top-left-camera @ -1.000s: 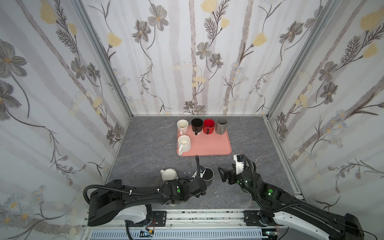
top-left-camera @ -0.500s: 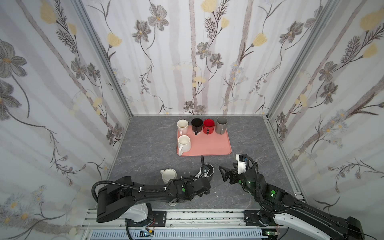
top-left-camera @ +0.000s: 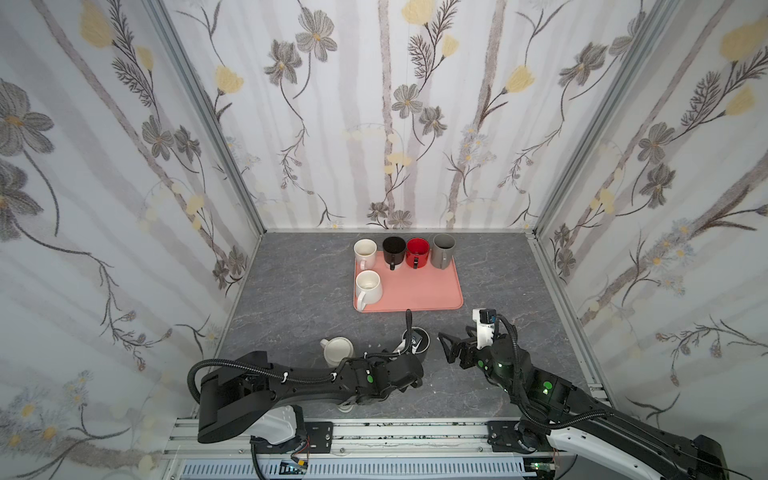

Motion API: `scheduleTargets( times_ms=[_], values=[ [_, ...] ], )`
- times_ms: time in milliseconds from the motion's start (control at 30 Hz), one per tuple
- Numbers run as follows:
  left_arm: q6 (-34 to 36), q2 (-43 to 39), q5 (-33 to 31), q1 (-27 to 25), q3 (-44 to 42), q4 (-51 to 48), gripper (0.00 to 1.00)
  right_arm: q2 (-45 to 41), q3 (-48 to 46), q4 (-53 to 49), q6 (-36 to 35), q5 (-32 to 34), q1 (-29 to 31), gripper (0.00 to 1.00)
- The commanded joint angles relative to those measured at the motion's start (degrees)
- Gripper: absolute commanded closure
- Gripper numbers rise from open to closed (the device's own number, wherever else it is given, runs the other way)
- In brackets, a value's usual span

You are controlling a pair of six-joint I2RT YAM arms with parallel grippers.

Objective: Turn the mug right side up
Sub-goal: 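Close the left gripper on the black mug's handle and lift it, then raise the black mug toward the right gripper while the right gripper grasps it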

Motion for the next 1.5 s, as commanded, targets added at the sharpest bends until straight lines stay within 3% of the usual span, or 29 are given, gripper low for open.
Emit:
scheduleTargets(
  times_ms=[0, 267, 500, 700, 867, 1167, 1467],
  values=[
    [0.6, -1.4, -2.6, 0.2, 0.5, 5.2, 1.00, -1.2, -0.4, 3.2, -0.6, -1.0, 0.0, 0.00],
    [0.4, -7.8, 0.0, 3.9, 0.8, 11.4, 1.00, -8.7, -1.8, 7.2, -1.2, 0.6, 0.0, 0.01],
    [-0.5, -19.4, 8.0, 11.0, -0.7, 23.8, 1.00, -14.9, -5.4, 16.0, -2.9, -5.3, 0.0, 0.03],
    [-3.9, -23.3, 16.2, 16.5, -4.7, 38.4, 1.00, -8.7, -5.7, 28.5, -1.5, -14.0, 0.0, 0.12],
    [-5.7, -25.9, 20.3, 17.5, -8.7, 49.2, 1.00, 0.0, -6.4, 44.7, 1.4, -21.1, 0.0, 0.19],
    [-5.9, -27.6, 24.5, 17.5, -10.3, 57.0, 1.00, 12.8, -2.5, 61.4, 3.5, -25.5, -0.2, 0.21],
    [-7.7, -28.3, 27.4, 17.4, -11.2, 62.1, 1.00, 21.2, 0.7, 71.8, 8.5, -30.8, -1.7, 0.30]
  ],
)
